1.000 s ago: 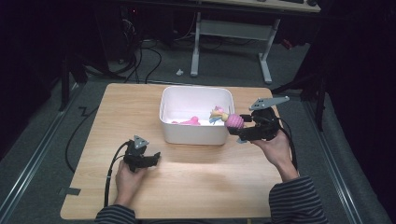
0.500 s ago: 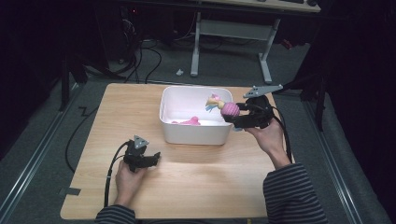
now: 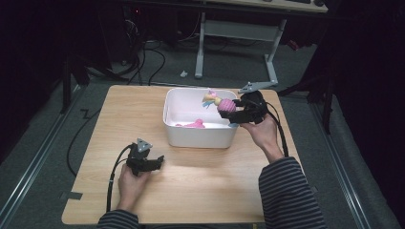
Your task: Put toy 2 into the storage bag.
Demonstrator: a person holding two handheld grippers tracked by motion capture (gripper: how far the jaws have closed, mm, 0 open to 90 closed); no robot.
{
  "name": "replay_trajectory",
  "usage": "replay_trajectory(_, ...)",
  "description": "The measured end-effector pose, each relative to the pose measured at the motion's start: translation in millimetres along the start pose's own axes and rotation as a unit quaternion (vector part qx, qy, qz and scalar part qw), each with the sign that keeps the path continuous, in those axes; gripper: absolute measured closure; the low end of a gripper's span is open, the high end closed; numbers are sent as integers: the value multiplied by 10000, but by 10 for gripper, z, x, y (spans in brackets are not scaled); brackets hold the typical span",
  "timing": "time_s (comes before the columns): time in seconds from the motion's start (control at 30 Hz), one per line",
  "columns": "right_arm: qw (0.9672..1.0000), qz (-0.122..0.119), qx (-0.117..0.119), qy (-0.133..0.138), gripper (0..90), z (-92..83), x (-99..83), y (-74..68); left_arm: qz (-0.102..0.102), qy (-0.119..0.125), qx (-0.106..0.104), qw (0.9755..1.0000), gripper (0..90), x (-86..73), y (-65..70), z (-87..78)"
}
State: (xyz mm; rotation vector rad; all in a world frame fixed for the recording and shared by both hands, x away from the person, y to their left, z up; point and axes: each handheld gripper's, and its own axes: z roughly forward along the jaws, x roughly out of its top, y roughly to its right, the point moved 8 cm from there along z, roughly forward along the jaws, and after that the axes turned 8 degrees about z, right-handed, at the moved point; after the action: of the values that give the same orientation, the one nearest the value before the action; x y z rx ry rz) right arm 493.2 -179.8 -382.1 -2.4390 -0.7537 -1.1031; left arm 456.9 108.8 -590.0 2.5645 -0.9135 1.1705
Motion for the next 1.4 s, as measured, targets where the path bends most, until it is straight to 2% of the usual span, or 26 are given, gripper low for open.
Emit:
replay_trajectory(0.4, 9998, 45, 43, -198, 336, 313, 31, 9, -9, 7, 2, 10000, 243, 1, 0, 1)
replay_trajectory(0.83, 9978, -230, 182, -588, 334, 689, -45, -157, -10, 3, -3, 10000, 244, 0, -1, 0)
replay_trajectory(1.07, 9962, -224, 387, -746, 332, 743, -112, -257, -8, 2, -1, 10000, 244, 0, -1, 0)
replay_trajectory(1.4, 9943, -141, 638, -837, 330, 769, -146, -323, -9, 4, -2, 10000, 243, 0, 0, 0)
